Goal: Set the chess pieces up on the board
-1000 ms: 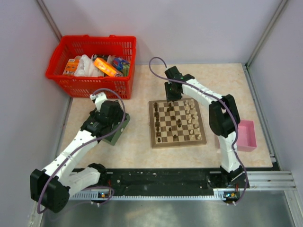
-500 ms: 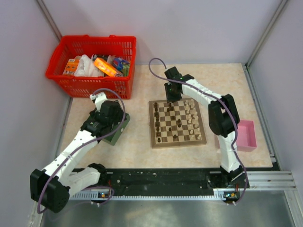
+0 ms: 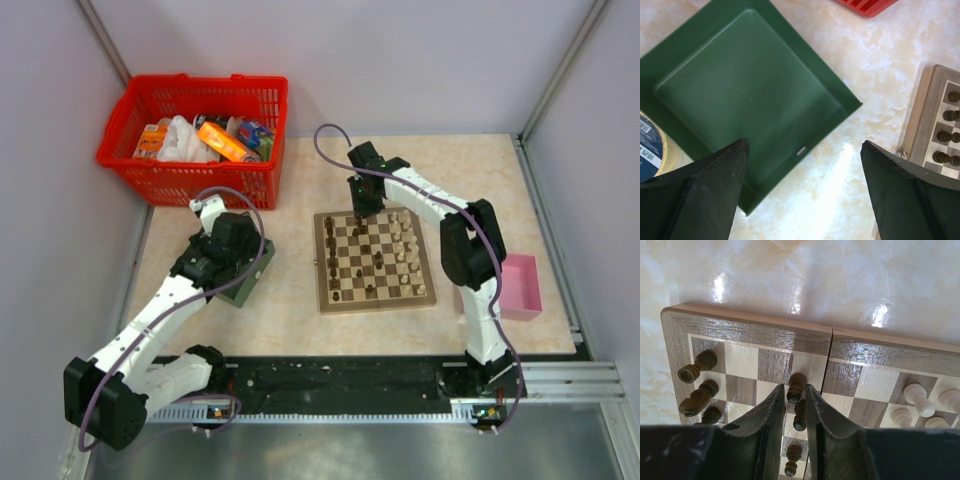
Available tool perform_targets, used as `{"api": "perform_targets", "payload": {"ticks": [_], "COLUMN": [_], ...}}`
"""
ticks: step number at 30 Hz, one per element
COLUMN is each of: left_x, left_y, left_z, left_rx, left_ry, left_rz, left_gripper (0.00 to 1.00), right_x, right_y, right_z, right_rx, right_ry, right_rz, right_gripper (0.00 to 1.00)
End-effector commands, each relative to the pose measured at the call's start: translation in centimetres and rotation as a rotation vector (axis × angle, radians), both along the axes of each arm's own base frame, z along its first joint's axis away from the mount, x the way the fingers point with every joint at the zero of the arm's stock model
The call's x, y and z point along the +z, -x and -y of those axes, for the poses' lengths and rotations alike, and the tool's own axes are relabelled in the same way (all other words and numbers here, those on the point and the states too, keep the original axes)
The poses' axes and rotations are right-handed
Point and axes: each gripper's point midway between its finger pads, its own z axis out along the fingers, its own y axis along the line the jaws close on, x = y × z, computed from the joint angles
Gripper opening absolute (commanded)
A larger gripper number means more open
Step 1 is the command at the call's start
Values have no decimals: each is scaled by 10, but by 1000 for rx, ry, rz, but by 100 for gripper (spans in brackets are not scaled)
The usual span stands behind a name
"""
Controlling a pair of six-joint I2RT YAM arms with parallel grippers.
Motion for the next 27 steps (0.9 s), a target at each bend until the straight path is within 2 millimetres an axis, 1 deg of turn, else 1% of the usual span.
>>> {"api": "perform_targets", "payload": {"ticks": [1,3,9,13,27], "left_x": [14,14,13,13,13], "left_y": [-6,-6,-5,-6,-8], "left_z": [-1,-2,-2,-1,2], "left_rx": [23,23,21,21,13], "left_ry": [18,19,16,17,23], "left_rz": [48,49,44,44,41], "left_gripper": [98,98,98,98,98], "right_x": [-1,-5,-9,-9,-15], "right_y": [-8,-6,-4,-5,-5], "right_z": [1,2,3,3,2], "right_rx": [6,4,8,10,17], "right_ry": [1,7,11,11,17], "right_rz": [13,3,-3,0,-11], "right_gripper": [23,24,24,24,24]}}
